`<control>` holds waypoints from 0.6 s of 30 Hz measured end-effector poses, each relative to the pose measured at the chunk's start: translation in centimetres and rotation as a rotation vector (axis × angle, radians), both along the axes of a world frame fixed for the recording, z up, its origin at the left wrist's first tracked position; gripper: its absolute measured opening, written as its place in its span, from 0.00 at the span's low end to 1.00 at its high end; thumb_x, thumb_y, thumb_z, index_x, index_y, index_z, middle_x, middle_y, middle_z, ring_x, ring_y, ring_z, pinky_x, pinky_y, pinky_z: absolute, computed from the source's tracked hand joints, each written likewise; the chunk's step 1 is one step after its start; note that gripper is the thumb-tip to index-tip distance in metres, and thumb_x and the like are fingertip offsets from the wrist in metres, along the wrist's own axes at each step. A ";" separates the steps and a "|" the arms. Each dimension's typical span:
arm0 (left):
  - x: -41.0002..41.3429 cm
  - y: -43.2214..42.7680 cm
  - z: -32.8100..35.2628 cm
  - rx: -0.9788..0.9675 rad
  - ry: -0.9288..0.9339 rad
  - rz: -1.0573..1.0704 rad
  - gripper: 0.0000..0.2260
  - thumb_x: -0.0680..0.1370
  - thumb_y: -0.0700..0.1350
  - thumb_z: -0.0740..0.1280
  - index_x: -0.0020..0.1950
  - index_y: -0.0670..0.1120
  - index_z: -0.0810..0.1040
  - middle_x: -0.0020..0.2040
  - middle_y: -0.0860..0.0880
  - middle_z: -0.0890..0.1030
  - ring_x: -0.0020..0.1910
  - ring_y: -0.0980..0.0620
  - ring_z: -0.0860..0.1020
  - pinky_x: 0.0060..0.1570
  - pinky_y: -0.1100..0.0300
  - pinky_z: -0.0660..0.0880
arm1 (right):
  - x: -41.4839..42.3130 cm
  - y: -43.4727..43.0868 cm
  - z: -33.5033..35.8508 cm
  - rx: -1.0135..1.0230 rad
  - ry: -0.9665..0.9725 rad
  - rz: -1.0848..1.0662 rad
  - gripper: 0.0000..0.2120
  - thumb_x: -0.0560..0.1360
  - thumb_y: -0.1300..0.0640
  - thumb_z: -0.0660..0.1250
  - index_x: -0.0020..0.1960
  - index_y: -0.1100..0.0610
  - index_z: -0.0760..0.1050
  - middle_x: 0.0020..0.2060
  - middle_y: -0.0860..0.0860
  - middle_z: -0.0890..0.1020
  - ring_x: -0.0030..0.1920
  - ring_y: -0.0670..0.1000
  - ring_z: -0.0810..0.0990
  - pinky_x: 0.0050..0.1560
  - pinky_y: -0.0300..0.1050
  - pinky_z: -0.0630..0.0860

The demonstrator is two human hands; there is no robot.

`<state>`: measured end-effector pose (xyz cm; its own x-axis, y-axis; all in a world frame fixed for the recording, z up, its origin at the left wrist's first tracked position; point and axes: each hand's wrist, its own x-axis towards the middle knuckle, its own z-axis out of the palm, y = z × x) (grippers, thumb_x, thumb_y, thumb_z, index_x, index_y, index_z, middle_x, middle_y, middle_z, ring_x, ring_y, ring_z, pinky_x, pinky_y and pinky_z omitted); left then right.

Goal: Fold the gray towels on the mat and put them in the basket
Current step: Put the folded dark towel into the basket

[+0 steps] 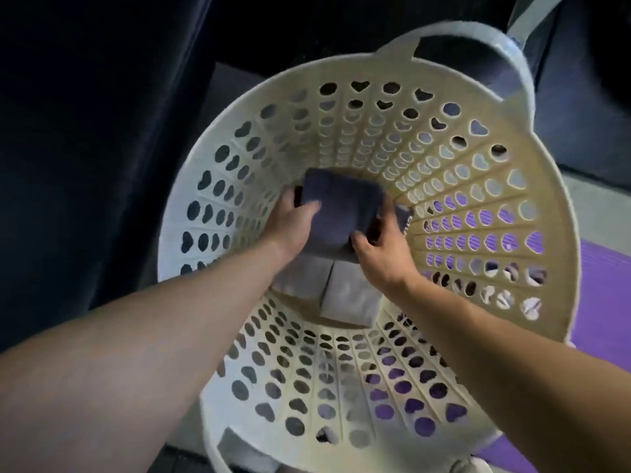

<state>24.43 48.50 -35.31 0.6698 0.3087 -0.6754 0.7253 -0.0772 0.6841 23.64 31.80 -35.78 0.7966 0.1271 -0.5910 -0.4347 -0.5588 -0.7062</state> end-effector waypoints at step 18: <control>3.3 1.4 -11.4 0.207 0.052 -0.233 0.21 0.85 0.50 0.58 0.75 0.41 0.70 0.73 0.41 0.73 0.73 0.43 0.71 0.72 0.50 0.66 | 2.5 1.6 -10.3 -0.069 -0.097 0.119 0.41 0.80 0.55 0.63 0.82 0.48 0.38 0.77 0.54 0.66 0.75 0.54 0.66 0.74 0.43 0.63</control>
<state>27.74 49.91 -46.68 0.7052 0.2851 -0.6492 0.7050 -0.3792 0.5993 26.11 33.41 -46.07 0.8322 0.1861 -0.5224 -0.2938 -0.6510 -0.6999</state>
